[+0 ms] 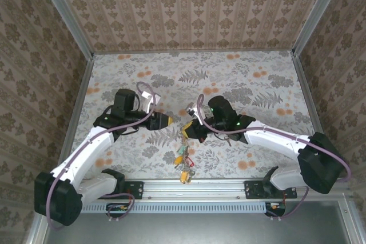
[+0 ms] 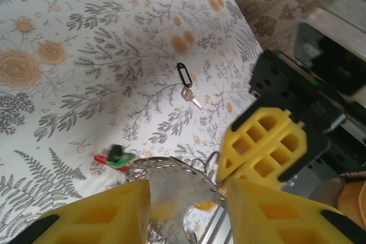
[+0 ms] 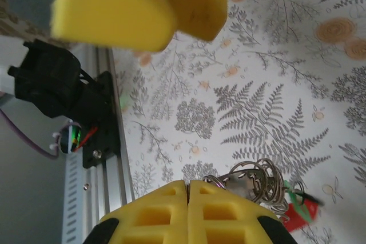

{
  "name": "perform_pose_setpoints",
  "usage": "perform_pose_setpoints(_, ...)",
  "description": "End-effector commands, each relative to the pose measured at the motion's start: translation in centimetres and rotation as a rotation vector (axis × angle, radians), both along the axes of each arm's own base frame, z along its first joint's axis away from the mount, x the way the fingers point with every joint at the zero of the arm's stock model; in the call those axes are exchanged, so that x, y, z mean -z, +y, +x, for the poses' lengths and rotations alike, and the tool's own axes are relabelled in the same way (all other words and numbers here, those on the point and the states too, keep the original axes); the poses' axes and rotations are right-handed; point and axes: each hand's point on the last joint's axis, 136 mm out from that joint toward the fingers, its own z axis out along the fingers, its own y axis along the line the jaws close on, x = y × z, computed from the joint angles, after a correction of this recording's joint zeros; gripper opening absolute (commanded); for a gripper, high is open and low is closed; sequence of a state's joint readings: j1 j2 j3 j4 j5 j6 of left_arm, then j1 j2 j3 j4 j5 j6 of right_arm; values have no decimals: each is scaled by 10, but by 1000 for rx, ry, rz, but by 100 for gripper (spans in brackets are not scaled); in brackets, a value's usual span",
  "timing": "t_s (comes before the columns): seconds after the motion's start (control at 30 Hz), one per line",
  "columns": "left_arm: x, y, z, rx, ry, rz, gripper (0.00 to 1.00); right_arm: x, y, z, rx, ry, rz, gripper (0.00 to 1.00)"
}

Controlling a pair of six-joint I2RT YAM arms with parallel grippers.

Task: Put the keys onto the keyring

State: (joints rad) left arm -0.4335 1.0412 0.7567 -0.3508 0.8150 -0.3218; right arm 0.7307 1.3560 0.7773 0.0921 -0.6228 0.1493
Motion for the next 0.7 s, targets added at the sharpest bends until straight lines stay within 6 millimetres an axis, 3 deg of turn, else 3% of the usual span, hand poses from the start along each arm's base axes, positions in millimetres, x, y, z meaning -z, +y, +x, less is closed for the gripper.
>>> perform_pose_setpoints(0.0,-10,0,-1,0,-56,3,42,-35,12,3,-42,-31,129,0)
perform_pose_setpoints(0.27,17,-9,-10,23,-23,106,45,-1,-13,36,160,39,51,0)
perform_pose_setpoints(0.53,35,-26,-31,48,-140,234,78,-2,-20,58,317,80,49,0)
perform_pose_setpoints(0.6,41,-31,-32,36,-176,261,97,-1,-22,62,355,103,54,0)
perform_pose_setpoints(0.67,52,-33,-26,1,-215,318,100,-4,-22,63,372,111,76,0)
